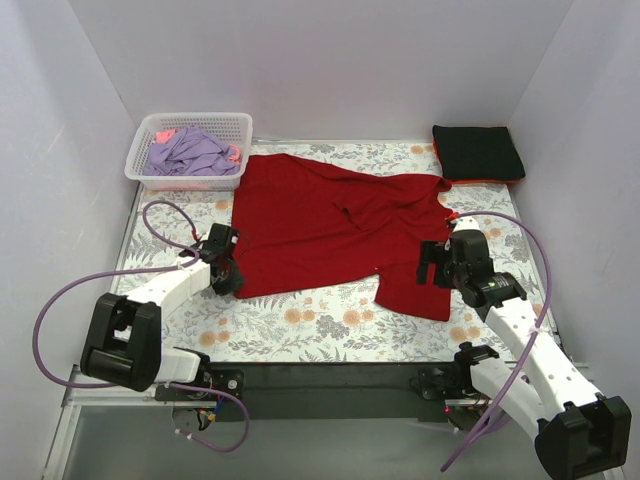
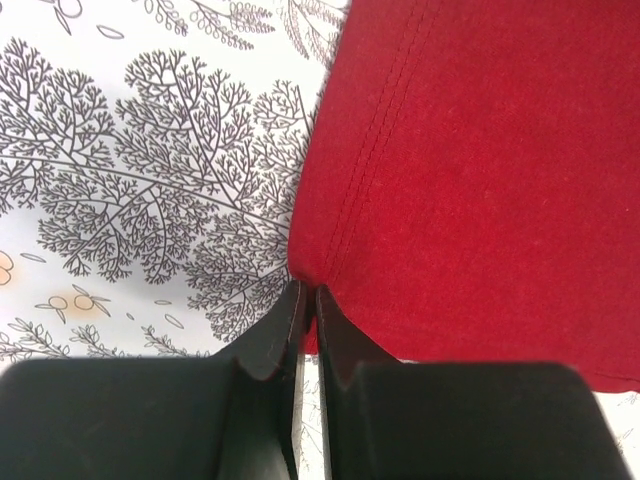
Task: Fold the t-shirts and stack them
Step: Flatten the tshirt out
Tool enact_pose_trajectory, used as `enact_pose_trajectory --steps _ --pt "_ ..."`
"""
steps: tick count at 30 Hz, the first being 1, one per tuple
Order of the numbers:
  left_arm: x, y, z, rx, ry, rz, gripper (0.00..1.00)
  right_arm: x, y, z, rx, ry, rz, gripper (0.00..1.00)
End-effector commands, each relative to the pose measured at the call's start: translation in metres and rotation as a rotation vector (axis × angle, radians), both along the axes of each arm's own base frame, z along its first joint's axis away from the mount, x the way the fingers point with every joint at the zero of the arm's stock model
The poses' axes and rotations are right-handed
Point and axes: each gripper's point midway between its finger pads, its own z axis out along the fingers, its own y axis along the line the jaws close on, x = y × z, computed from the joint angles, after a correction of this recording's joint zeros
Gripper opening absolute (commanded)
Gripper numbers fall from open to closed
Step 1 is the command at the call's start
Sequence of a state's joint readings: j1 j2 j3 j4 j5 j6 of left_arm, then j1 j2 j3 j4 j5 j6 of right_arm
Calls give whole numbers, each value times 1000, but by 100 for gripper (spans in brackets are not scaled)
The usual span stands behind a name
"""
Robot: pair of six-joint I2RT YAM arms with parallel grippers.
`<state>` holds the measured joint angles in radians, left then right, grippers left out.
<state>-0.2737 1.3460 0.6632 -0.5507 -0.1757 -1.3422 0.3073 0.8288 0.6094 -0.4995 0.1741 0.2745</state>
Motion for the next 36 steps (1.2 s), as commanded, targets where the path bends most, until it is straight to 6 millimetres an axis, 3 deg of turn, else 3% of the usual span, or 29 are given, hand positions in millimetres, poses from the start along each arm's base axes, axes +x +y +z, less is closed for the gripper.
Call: enact_pose_trajectory --steps 1,8,14,19,21,24,26,36 --pt "2 -1 15 6 -20 -20 0 4 -11 2 -21 1 -82 98" --pt "20 4 44 47 -118 -55 0 -15 -25 -24 -91 181 -159 98" --pt "23 -6 46 -7 -168 -80 0 -38 -43 -57 -79 367 -235 87" --pt "27 -3 54 -2 -208 -72 0 -40 -58 -67 25 417 -312 70" --pt "27 -5 54 -11 -205 -79 0 -35 -61 -67 56 402 -341 58" --pt "28 -5 55 -15 -208 -87 0 -31 -56 -71 99 393 -343 49" --pt "27 -6 56 -19 -210 -89 0 -33 -55 -78 104 406 -351 37" --pt "28 -5 57 -19 -217 -90 0 -32 -52 -94 121 436 -350 38"
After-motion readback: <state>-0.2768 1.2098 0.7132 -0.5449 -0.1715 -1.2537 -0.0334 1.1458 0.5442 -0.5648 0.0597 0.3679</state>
